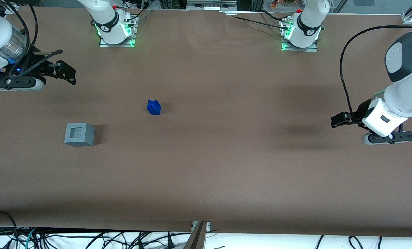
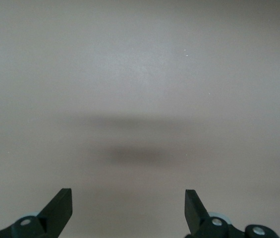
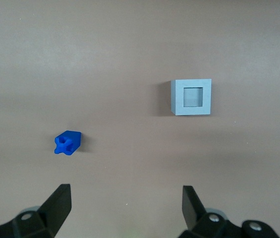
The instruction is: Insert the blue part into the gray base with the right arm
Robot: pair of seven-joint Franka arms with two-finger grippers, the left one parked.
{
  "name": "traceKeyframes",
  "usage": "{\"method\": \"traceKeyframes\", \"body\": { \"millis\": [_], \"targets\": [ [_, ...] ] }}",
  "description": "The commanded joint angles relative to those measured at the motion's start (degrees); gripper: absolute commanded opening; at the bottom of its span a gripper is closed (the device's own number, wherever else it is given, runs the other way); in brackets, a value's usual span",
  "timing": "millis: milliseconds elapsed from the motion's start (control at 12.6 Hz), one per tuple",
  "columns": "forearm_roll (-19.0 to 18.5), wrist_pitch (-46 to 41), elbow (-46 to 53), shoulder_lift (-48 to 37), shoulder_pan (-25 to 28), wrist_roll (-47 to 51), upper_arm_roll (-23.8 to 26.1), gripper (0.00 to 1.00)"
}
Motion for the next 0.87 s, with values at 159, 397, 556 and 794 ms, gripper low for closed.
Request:
{"method": "traceKeyframes", "body": {
  "millis": [159, 397, 556, 794],
  "targets": [
    [-0.75, -0.71, 1.24, 0.24, -0.86, -2.46, 0.81, 0.99],
    [-0.49, -0.8, 1.24, 0.24, -0.86, -2.55, 0.81, 0.99],
    [-0.57, -0.97, 1.16, 0.16, -0.77, -3.34, 0.89, 0.99],
    [-0.4, -0.88, 1.16, -0.02, -0.68, -5.1, 1.33, 0.99]
  ]
}}
